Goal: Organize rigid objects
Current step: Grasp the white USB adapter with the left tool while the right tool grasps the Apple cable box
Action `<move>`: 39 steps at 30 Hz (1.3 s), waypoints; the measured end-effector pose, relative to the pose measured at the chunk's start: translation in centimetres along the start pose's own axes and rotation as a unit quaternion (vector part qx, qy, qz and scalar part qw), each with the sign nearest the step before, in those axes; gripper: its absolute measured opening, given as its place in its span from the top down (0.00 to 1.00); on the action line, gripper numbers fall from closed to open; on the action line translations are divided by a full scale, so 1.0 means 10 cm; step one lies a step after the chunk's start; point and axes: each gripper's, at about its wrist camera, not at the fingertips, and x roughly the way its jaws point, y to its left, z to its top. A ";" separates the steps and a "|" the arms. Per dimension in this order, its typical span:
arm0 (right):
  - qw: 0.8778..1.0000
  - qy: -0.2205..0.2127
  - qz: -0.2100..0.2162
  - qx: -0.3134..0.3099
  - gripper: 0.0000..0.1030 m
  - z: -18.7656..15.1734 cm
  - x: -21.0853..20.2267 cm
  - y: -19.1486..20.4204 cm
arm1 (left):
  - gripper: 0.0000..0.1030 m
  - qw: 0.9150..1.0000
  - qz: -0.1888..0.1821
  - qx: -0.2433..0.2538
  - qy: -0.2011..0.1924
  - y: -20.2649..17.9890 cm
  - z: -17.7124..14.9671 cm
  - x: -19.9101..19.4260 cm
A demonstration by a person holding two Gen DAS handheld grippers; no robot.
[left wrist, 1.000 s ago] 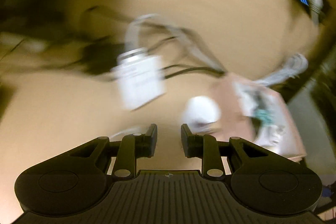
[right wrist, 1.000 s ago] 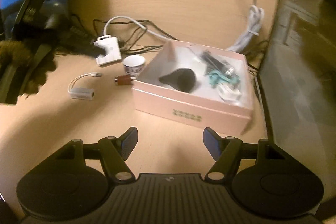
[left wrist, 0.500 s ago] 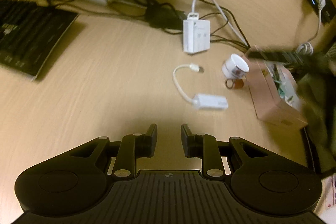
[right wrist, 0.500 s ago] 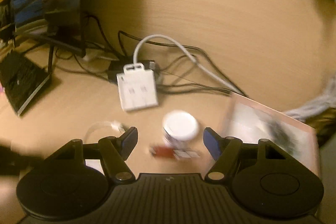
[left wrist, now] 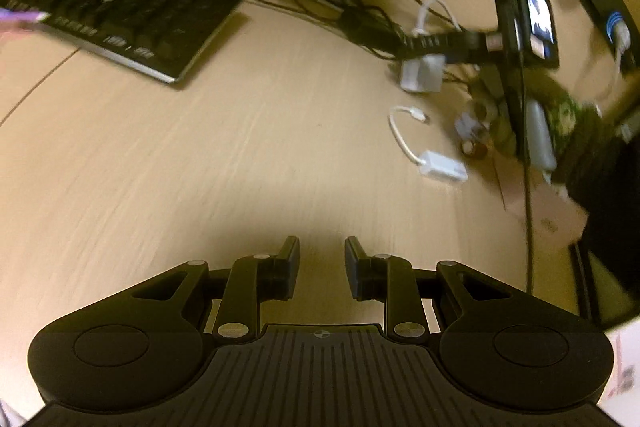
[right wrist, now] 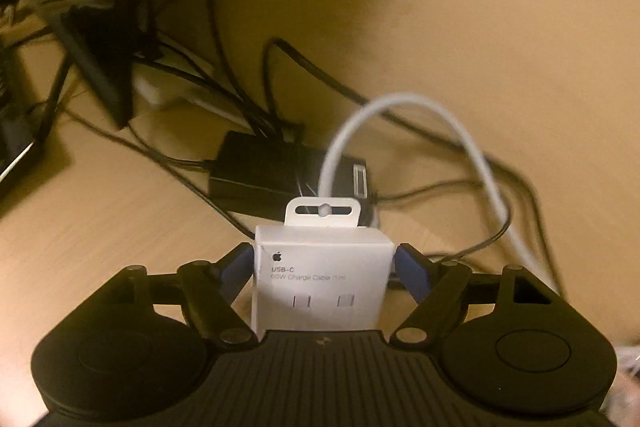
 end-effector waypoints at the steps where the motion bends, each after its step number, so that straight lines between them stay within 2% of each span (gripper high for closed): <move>1: 1.000 0.006 0.014 0.021 0.31 0.00 -0.01 -0.05 | 0.74 1.000 -0.004 0.025 0.000 -0.05 0.01 0.01; 4: 0.997 -0.006 0.044 0.068 0.31 -0.09 -0.29 -0.17 | 0.74 0.994 -0.025 0.107 0.002 -0.29 0.07 0.10; 7: 0.994 -0.034 0.055 0.085 0.31 -0.32 -0.85 -0.23 | 0.74 0.982 -0.040 0.186 0.003 -0.59 0.21 0.26; 10: 0.993 -0.058 0.050 0.085 0.31 -0.70 -1.48 -0.27 | 0.74 0.960 -0.048 0.277 0.002 -0.92 0.37 0.47; 12: 0.995 -0.061 0.025 0.074 0.31 -0.99 -1.80 -0.26 | 0.74 0.940 -0.046 0.337 -0.001 -1.11 0.46 0.63; 15: 0.998 -0.048 -0.020 0.047 0.31 -1.48 -2.15 -0.25 | 0.72 0.916 -0.048 0.398 0.028 -1.33 0.61 0.88; 18: 0.997 -0.014 -0.041 0.067 0.31 -1.93 -2.35 -0.33 | 0.72 0.898 -0.049 0.431 0.069 -1.45 0.70 1.10; 20: 0.994 0.007 -0.048 0.097 0.31 -2.20 -2.47 -0.42 | 0.71 0.891 -0.051 0.444 0.079 -1.51 0.70 1.17; 25: 0.984 0.018 -0.049 0.171 0.31 -2.60 -2.69 -0.57 | 0.64 0.891 -0.036 0.443 0.092 -1.61 0.72 1.30; 28: 0.983 0.022 -0.046 0.176 0.31 -2.69 -2.66 -0.55 | 0.67 0.893 -0.023 0.437 0.104 -1.64 0.69 1.42; 31: 0.985 0.025 -0.040 0.163 0.31 -2.71 -2.67 -0.52 | 0.75 0.907 -0.024 0.408 0.104 -1.64 0.69 1.41; 33: 0.988 0.027 -0.038 0.148 0.31 -2.69 -2.65 -0.48 | 0.76 0.915 -0.026 0.389 0.107 -1.65 0.64 1.37; 39: 0.989 0.053 -0.025 0.135 0.31 -2.69 -2.57 -0.48 | 0.76 0.929 -0.028 0.352 0.110 -1.64 0.22 1.05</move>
